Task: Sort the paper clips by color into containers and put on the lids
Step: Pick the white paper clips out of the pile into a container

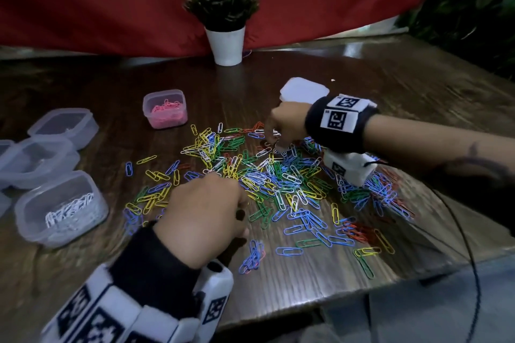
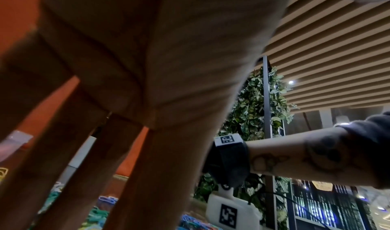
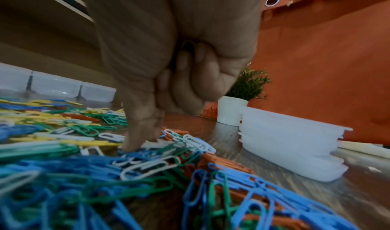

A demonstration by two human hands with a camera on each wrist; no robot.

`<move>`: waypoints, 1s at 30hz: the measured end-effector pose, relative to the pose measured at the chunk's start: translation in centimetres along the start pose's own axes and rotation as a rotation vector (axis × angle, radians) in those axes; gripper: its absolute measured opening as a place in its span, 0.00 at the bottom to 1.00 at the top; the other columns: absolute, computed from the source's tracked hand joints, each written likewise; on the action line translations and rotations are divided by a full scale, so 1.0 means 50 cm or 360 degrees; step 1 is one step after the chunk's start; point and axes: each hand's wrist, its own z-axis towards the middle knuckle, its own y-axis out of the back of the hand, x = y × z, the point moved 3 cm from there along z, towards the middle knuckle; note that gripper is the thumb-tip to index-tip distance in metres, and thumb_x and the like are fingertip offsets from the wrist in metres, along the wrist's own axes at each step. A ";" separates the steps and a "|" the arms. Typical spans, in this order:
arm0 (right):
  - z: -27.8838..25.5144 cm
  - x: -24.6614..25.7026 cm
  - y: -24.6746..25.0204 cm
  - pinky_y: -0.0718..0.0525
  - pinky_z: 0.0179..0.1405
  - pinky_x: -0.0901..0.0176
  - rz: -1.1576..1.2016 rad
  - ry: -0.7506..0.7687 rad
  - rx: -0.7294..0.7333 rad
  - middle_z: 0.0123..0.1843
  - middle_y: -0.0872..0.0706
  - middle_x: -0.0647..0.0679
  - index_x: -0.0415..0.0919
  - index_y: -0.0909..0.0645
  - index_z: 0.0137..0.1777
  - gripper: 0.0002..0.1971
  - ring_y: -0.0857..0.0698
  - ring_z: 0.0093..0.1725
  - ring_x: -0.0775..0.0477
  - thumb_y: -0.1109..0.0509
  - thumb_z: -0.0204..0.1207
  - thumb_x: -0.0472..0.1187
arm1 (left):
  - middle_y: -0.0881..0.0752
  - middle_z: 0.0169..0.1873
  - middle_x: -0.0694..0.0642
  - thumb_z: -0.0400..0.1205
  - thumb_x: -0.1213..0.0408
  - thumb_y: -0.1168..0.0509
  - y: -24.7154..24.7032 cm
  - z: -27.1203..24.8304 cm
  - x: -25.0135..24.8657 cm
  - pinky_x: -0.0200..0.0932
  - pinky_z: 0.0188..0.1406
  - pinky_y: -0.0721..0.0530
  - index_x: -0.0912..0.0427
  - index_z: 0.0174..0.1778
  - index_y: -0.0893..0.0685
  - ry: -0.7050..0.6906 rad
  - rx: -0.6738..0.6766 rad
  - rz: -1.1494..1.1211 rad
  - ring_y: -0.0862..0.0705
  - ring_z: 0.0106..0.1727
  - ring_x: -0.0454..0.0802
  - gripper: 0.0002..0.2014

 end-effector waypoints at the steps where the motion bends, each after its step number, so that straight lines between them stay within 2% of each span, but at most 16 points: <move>1: 0.004 -0.003 -0.002 0.30 0.31 0.66 0.0037 0.0007 -0.0006 0.41 0.17 0.48 0.41 0.14 0.48 0.10 0.23 0.41 0.50 0.23 0.67 0.40 | 0.18 0.56 0.47 0.75 0.44 0.32 -0.001 0.002 -0.004 0.41 0.46 0.25 0.40 0.60 0.19 -0.0006 -0.0009 0.0022 0.19 0.59 0.51 0.18; 4: 0.011 -0.009 -0.010 0.30 0.31 0.70 0.0163 0.0010 0.0023 0.37 0.18 0.49 0.41 0.13 0.43 0.03 0.22 0.38 0.52 0.25 0.70 0.37 | 0.17 0.55 0.47 0.76 0.45 0.34 0.001 0.007 -0.009 0.41 0.43 0.27 0.42 0.58 0.18 -0.0016 -0.0035 0.0016 0.19 0.58 0.51 0.16; 7: 0.000 -0.029 -0.010 0.29 0.34 0.69 0.0451 -0.0044 -0.0038 0.32 0.20 0.53 0.36 0.14 0.48 0.07 0.23 0.34 0.56 0.26 0.72 0.38 | 0.16 0.53 0.49 0.77 0.45 0.35 0.009 0.023 -0.008 0.41 0.43 0.27 0.46 0.57 0.17 0.0000 -0.0116 -0.0064 0.18 0.57 0.53 0.15; 9: -0.016 -0.049 -0.010 0.28 0.37 0.67 0.0693 -0.0118 -0.0112 0.34 0.20 0.54 0.39 0.15 0.45 0.06 0.23 0.36 0.57 0.25 0.71 0.39 | 0.15 0.51 0.50 0.78 0.46 0.35 0.017 0.047 -0.007 0.41 0.43 0.28 0.47 0.55 0.16 -0.0004 -0.0134 -0.0112 0.18 0.56 0.54 0.13; 11: -0.031 -0.070 -0.015 0.25 0.42 0.62 0.0921 -0.0175 -0.0166 0.34 0.19 0.53 0.43 0.17 0.38 0.05 0.23 0.38 0.55 0.24 0.70 0.40 | 0.16 0.50 0.52 0.79 0.50 0.34 0.029 0.087 -0.009 0.41 0.44 0.26 0.49 0.52 0.15 -0.0034 -0.0139 -0.0101 0.18 0.56 0.54 0.11; 12: -0.037 -0.078 -0.018 0.25 0.41 0.61 0.1007 -0.0189 -0.0186 0.31 0.18 0.54 0.46 0.18 0.35 0.06 0.22 0.36 0.57 0.24 0.70 0.40 | 0.16 0.51 0.53 0.79 0.52 0.33 0.038 0.111 -0.011 0.42 0.45 0.25 0.49 0.52 0.14 -0.0043 -0.0150 -0.0094 0.18 0.57 0.55 0.10; 14: -0.051 -0.086 -0.022 0.27 0.29 0.68 0.1138 -0.0219 -0.0188 0.22 0.20 0.58 0.47 0.20 0.33 0.08 0.25 0.24 0.63 0.26 0.72 0.40 | 0.16 0.52 0.56 0.78 0.56 0.32 0.054 0.164 -0.014 0.43 0.48 0.23 0.50 0.51 0.13 -0.0065 -0.0174 -0.0134 0.18 0.57 0.57 0.08; 16: -0.066 -0.088 -0.024 0.33 0.21 0.68 0.1309 -0.0265 -0.0206 0.20 0.23 0.56 0.45 0.22 0.34 0.09 0.29 0.20 0.61 0.29 0.75 0.39 | 0.15 0.51 0.57 0.77 0.60 0.30 0.062 0.211 -0.020 0.44 0.51 0.20 0.53 0.48 0.13 -0.0105 -0.0175 -0.0198 0.18 0.55 0.56 0.06; 19: -0.089 -0.092 -0.022 0.37 0.18 0.67 0.1589 -0.0336 -0.0249 0.24 0.29 0.49 0.42 0.28 0.33 0.14 0.34 0.21 0.55 0.37 0.81 0.38 | 0.16 0.46 0.56 0.77 0.61 0.29 0.053 0.258 -0.032 0.45 0.54 0.20 0.56 0.46 0.14 -0.0189 -0.0160 -0.0258 0.18 0.53 0.54 0.05; 21: -0.101 -0.101 -0.026 0.37 0.13 0.71 0.1717 -0.0409 -0.0280 0.21 0.28 0.50 0.41 0.30 0.33 0.15 0.33 0.15 0.59 0.41 0.84 0.38 | 0.16 0.49 0.56 0.78 0.60 0.31 0.046 0.276 -0.041 0.43 0.52 0.24 0.56 0.48 0.14 -0.0219 -0.0203 -0.0303 0.19 0.54 0.53 0.06; 23: -0.107 -0.111 -0.035 0.39 0.10 0.74 0.1830 -0.0461 -0.0312 0.24 0.27 0.47 0.41 0.31 0.35 0.14 0.34 0.12 0.61 0.43 0.84 0.36 | 0.15 0.52 0.58 0.79 0.56 0.32 0.040 0.290 -0.048 0.42 0.49 0.25 0.57 0.51 0.14 -0.0221 -0.0238 -0.0344 0.19 0.55 0.55 0.10; 26: -0.108 -0.122 -0.049 0.38 0.11 0.74 0.1813 -0.0548 -0.0341 0.30 0.26 0.47 0.43 0.31 0.37 0.12 0.33 0.15 0.59 0.44 0.83 0.34 | 0.15 0.52 0.60 0.77 0.51 0.31 0.034 0.309 -0.054 0.43 0.46 0.24 0.60 0.50 0.14 -0.0125 -0.0173 -0.0315 0.18 0.55 0.57 0.15; 28: -0.108 -0.125 -0.054 0.39 0.12 0.73 0.1774 -0.0590 -0.0364 0.30 0.27 0.47 0.44 0.30 0.37 0.12 0.34 0.18 0.56 0.45 0.82 0.31 | 0.14 0.51 0.62 0.76 0.54 0.28 0.035 0.320 -0.058 0.45 0.47 0.22 0.63 0.49 0.14 -0.0090 -0.0156 -0.0293 0.17 0.54 0.58 0.15; 30: -0.109 -0.124 -0.055 0.40 0.11 0.74 0.1786 -0.0594 -0.0351 0.30 0.28 0.46 0.42 0.27 0.38 0.14 0.34 0.15 0.58 0.46 0.83 0.30 | 0.13 0.51 0.62 0.75 0.58 0.27 0.036 0.326 -0.058 0.45 0.48 0.21 0.64 0.49 0.13 -0.0074 -0.0130 -0.0314 0.16 0.54 0.57 0.14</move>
